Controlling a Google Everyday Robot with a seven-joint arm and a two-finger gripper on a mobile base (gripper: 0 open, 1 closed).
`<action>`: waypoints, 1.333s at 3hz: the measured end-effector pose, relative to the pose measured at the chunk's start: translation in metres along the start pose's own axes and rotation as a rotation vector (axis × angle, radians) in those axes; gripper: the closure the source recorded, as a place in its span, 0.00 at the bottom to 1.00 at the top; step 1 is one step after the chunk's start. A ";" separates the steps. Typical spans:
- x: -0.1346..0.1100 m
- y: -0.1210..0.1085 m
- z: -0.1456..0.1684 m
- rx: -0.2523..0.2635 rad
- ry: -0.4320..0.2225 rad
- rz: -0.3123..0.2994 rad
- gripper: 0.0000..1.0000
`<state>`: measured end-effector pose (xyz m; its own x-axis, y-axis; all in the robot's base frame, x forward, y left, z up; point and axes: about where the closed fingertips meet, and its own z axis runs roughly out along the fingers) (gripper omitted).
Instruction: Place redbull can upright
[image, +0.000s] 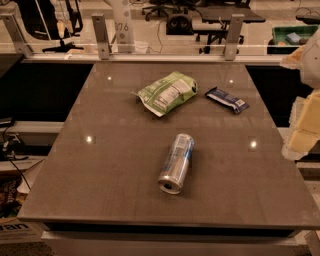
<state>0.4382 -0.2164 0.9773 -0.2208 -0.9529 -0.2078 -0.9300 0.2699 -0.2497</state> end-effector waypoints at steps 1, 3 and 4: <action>0.000 0.000 0.000 0.000 0.000 0.000 0.00; -0.028 0.003 0.003 0.044 0.022 -0.154 0.00; -0.048 0.009 0.014 0.043 0.021 -0.299 0.00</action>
Offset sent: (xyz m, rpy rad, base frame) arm 0.0033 0.0185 0.0025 -0.0562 -0.0313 0.0798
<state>0.4446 -0.1662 0.9716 0.0547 -0.9936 -0.0993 -0.9416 -0.0182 -0.3363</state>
